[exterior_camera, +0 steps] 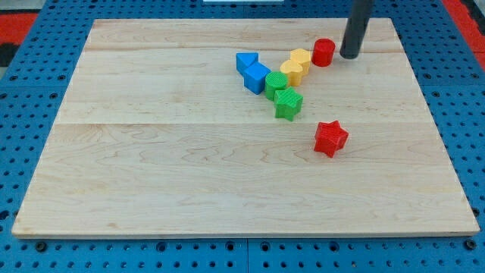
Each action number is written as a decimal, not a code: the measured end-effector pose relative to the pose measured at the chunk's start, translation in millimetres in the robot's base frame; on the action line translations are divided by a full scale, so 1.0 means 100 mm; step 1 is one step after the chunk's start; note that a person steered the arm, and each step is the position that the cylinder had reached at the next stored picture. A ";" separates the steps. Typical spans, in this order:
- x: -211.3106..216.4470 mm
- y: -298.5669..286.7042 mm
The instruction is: Move the red circle closer to the yellow hexagon
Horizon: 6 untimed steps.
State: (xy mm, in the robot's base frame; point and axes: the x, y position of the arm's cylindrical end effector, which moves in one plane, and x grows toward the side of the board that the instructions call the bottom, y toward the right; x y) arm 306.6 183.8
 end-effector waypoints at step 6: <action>-0.22 -0.31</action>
